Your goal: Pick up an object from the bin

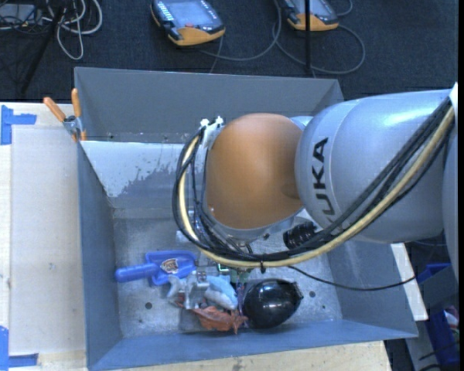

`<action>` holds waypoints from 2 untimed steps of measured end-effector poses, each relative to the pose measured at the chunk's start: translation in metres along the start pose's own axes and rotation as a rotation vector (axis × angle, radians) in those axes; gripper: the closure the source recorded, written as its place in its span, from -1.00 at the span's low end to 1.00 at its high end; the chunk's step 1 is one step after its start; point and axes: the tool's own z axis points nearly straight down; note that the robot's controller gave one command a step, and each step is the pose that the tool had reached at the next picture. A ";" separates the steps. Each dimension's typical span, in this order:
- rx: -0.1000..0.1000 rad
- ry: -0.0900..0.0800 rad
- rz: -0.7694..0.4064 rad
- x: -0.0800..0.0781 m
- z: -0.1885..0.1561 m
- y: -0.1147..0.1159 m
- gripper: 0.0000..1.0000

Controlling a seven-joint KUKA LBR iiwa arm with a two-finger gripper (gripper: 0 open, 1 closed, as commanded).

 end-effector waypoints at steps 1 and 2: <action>-0.001 -0.007 0.004 -0.002 -0.004 -0.001 -1.00; -0.007 -0.017 -0.002 -0.008 0.133 -0.006 1.00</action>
Offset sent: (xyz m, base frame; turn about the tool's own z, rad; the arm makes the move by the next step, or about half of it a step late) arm 0.0041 -0.0092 -0.1382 -0.0031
